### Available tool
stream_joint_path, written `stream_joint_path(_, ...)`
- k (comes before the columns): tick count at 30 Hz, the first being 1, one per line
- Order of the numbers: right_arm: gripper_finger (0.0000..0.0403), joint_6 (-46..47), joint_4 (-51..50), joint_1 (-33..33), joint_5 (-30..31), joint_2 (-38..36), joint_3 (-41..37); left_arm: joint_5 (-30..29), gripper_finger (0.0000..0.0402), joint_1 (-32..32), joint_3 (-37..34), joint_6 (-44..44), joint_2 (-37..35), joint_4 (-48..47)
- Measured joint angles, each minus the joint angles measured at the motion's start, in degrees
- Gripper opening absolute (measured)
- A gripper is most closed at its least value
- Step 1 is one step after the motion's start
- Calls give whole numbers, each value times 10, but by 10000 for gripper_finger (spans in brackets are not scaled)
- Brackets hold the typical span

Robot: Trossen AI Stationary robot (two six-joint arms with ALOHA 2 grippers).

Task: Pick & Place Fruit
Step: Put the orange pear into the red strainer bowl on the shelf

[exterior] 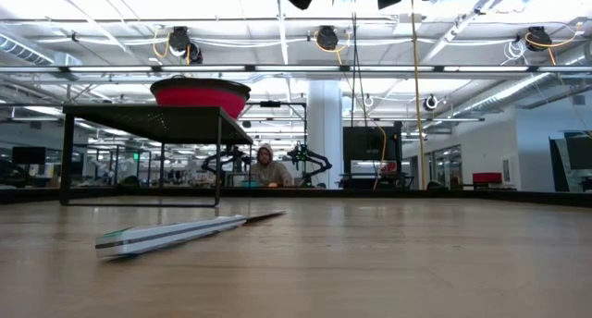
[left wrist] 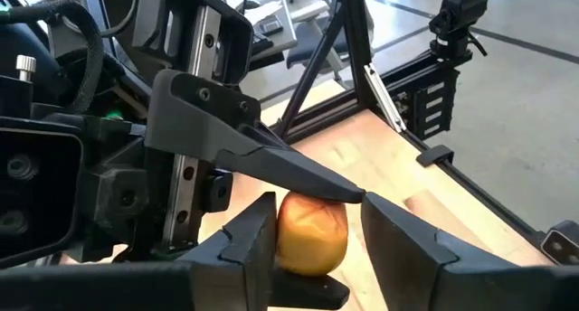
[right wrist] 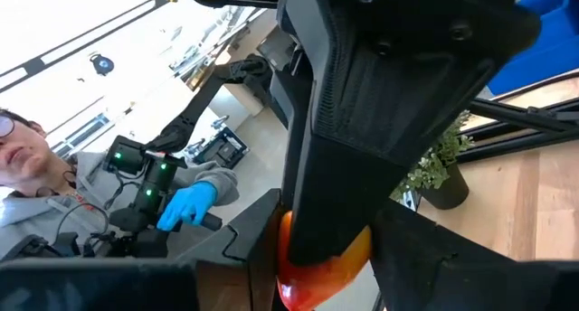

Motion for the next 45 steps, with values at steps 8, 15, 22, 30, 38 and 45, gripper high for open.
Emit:
stream_joint_path(8, 137, 0, 0, 3, 1, 0, 0, 0, 117, 1, 0, 7, 0, 1)
stream_joint_path(15, 137, 0, 0, 3, 0, 0, 0, 2, 84, 1, 0, 7, 0, -2)
stream_joint_path(22, 139, 0, -1, 3, 0, 0, 0, 2, 82, 1, 0, 2, 0, -4)
stream_joint_path(30, 159, 0, -1, 2, 1, 0, 0, 6, 83, 0, 0, -4, 0, -7)
stream_joint_path(38, 177, -1, -20, 2, 1, -1, 1, 5, 84, 0, -1, -8, -6, -19)
stream_joint_path(45, 174, -15, -35, -2, 3, -1, -13, -41, 85, -2, -1, -37, -37, -78)
